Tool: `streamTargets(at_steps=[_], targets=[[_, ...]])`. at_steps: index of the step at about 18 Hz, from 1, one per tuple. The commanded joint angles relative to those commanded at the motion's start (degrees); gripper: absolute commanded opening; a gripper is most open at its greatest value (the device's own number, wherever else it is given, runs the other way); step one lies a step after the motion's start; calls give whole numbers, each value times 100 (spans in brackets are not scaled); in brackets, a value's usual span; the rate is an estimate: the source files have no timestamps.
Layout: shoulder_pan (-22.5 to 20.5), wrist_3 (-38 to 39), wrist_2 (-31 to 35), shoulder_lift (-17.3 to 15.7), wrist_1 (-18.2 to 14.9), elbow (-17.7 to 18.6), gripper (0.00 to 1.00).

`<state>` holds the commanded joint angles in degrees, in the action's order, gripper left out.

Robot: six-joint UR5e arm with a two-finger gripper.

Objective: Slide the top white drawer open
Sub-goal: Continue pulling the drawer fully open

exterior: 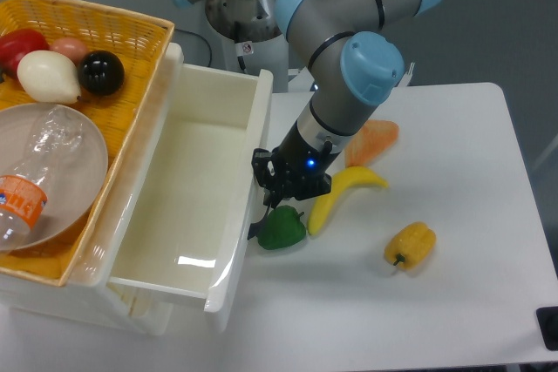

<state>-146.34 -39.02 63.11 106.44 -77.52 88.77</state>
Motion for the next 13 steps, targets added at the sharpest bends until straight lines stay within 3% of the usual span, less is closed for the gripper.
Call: streamTargets(at_steps=[13], targets=[[-88,-44,-18,26,-35,-97,18]])
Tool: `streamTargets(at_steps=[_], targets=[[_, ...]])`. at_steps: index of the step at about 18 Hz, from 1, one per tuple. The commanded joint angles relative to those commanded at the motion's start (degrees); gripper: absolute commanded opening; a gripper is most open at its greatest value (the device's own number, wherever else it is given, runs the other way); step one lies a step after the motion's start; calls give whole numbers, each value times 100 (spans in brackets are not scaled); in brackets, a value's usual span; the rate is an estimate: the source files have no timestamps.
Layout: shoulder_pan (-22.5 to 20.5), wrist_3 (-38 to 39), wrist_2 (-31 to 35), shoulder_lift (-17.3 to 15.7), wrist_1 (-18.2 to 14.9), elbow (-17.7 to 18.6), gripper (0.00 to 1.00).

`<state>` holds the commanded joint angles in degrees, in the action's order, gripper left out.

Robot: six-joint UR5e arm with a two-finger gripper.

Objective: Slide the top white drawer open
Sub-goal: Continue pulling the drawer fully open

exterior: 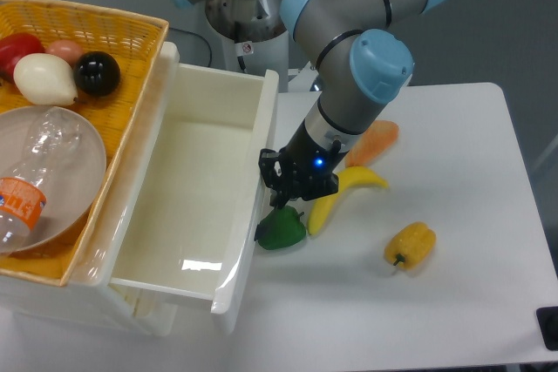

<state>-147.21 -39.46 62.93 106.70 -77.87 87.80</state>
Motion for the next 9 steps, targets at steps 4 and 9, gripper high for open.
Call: streamTargets(at_steps=[4,9], targets=[[-44,-53,-9,0,-9,-9,18],[-88,-106,-18,0,-9,-9,18]])
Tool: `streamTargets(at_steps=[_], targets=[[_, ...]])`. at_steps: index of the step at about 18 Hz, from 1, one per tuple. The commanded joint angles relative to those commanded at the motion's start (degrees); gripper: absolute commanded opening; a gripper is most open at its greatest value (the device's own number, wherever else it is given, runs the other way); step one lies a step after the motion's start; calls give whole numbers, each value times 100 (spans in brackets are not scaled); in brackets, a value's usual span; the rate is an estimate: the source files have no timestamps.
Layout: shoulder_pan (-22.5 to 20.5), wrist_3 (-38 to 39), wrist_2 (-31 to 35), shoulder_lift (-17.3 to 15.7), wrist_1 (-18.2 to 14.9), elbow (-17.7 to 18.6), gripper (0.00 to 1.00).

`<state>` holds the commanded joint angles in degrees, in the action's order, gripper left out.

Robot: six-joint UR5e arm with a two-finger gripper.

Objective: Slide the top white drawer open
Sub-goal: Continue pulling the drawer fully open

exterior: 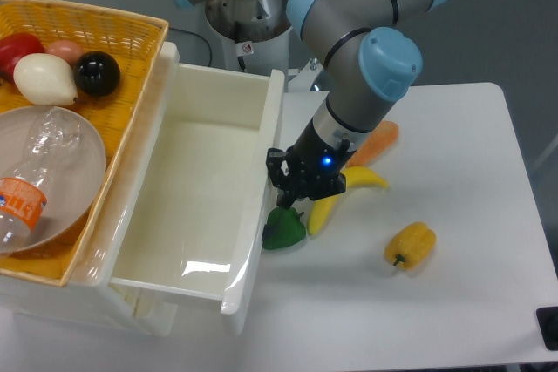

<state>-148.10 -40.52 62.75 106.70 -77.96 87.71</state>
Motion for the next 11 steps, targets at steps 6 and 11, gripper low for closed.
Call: streamTargets(at_steps=[6,11], targets=[[-44,9,-114,9,-9,0,26],[-79,18,-237,0,-9,9,44]])
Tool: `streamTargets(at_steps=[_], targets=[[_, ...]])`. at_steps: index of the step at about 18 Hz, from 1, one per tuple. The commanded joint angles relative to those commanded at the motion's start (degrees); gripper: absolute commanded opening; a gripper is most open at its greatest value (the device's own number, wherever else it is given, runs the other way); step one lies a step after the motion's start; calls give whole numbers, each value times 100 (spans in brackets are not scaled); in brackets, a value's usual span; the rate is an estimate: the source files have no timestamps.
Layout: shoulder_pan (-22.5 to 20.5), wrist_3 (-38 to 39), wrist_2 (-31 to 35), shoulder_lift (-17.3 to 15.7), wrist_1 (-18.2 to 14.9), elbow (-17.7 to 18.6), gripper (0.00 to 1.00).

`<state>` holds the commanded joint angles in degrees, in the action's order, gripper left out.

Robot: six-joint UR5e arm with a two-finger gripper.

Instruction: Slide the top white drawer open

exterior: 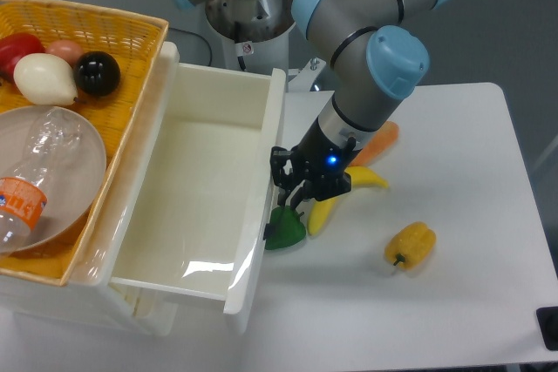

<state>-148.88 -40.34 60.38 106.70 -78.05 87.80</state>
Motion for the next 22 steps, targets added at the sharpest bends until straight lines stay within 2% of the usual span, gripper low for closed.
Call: streamTargets(at_steps=[12,15,16,17,18,22], targets=[[-263,18,-343,-44,0,9,48],[-343,0,-334,-70,17,-9,63],[-404,-9,-334,-79,52,-17,77],[-413,-35,-317,-88,79,-35,96],[-431,-70,-317,-88,70,-79,100],[-607,-315,-299,-88,79,-88,100]])
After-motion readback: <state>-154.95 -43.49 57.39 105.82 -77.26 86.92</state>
